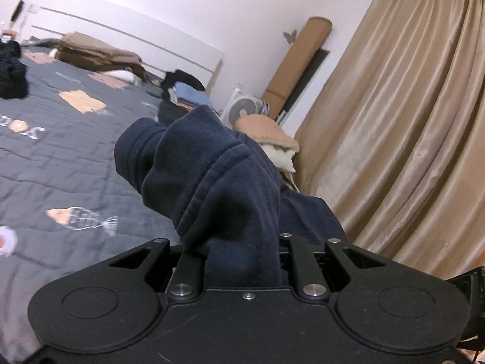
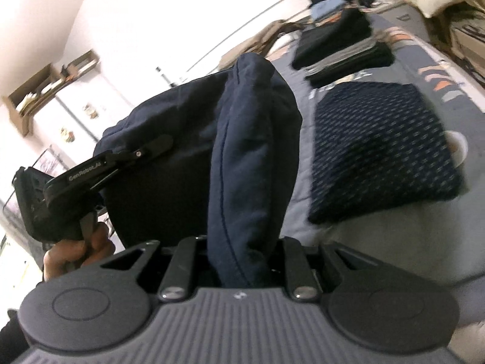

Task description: Fold clothes

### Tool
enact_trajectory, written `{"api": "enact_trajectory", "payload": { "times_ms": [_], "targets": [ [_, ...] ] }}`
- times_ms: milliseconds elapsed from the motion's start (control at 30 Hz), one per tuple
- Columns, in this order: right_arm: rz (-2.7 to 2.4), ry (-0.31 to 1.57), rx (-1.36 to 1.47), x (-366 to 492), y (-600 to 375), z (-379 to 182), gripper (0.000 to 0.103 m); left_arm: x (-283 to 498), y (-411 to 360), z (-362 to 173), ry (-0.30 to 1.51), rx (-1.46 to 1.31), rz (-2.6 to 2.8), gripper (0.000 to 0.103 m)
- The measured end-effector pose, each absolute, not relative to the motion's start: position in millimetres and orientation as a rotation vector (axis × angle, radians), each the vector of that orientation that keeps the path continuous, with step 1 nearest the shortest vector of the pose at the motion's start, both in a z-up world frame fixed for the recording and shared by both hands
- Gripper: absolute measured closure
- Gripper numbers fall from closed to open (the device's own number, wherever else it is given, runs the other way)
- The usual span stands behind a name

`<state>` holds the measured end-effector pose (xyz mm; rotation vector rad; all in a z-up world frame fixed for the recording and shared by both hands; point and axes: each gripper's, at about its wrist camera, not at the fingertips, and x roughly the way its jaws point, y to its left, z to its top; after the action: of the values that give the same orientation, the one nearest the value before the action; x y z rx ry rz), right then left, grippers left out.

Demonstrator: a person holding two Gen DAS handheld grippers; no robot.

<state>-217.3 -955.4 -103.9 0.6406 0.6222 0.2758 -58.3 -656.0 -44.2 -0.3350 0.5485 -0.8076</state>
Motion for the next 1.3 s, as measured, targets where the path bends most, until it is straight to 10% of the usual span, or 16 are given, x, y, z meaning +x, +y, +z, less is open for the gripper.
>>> {"api": "enact_trajectory", "payload": {
  "times_ms": [900,1300],
  "targets": [
    [0.044,0.512,0.713,-107,-1112,-189,0.08,142,-852,-141,0.747,-0.112,-0.95,0.087],
    [-0.104,0.512,0.543,-134,-1143,-165,0.054,151,-806,-154,0.737,-0.126,-0.745,0.028]
  ]
}}
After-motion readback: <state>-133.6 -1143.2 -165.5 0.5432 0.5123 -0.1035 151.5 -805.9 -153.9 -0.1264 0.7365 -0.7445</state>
